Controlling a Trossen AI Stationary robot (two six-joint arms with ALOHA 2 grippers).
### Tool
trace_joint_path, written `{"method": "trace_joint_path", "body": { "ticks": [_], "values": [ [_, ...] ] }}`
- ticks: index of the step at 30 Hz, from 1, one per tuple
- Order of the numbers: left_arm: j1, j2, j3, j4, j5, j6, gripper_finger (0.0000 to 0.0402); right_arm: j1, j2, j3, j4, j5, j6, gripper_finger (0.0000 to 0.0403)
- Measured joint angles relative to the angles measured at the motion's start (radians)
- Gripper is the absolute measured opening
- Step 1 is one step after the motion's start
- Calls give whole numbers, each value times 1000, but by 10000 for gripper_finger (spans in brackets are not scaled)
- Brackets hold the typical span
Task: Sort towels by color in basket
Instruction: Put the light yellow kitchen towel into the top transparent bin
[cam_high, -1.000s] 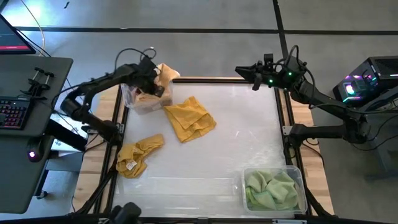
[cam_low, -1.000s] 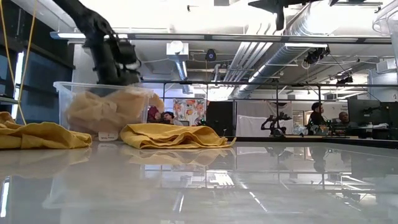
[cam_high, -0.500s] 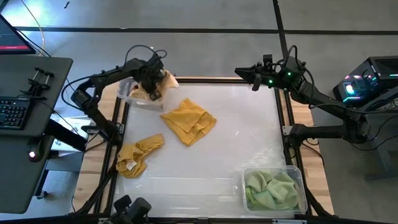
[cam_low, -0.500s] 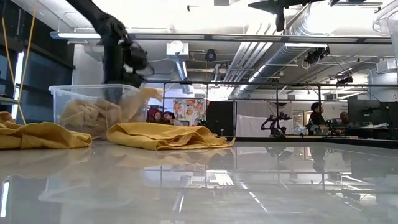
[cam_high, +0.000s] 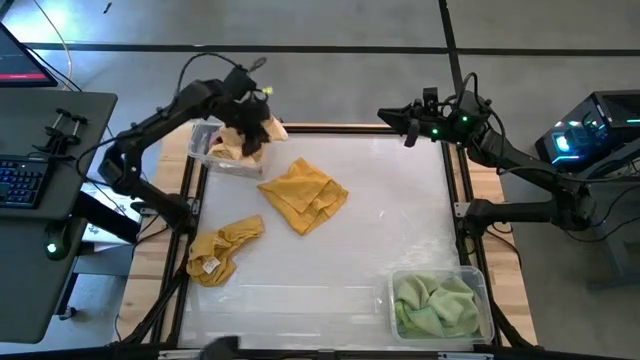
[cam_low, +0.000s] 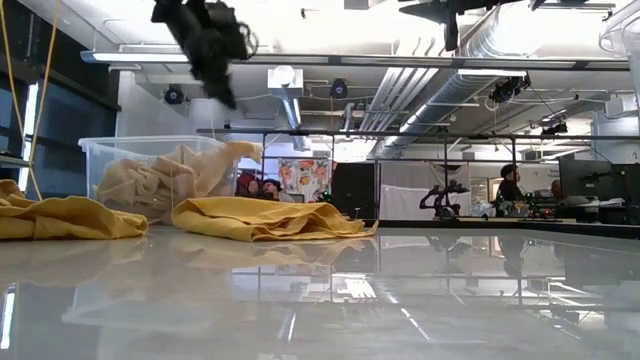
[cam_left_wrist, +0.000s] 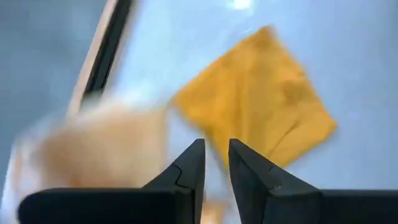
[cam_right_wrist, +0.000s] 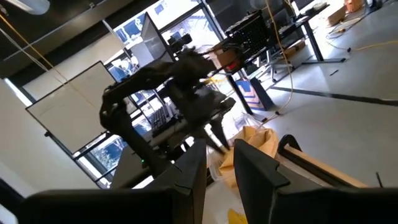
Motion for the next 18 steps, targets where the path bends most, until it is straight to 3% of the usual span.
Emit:
{"method": "trace_joint_path", "body": {
  "ticks": [3,5,8,14,16,18],
  "values": [
    [-84,-11,-28,160,28,131,81,0,0,0,0,24,-5,75],
    [-131,-5,-45,275,-19,138,102,0,0,0,0,38,-11,75],
    [-183,27,-63,350,-186,184,142,0,0,0,0,39,-12,75],
    [-218,121,-65,347,-483,254,221,0,0,0,0,39,-12,75],
    [-225,149,-65,332,-583,257,232,0,0,0,0,39,-12,75],
    [-226,169,-65,312,-608,281,233,0,0,0,0,39,-12,75]
  ]
}}
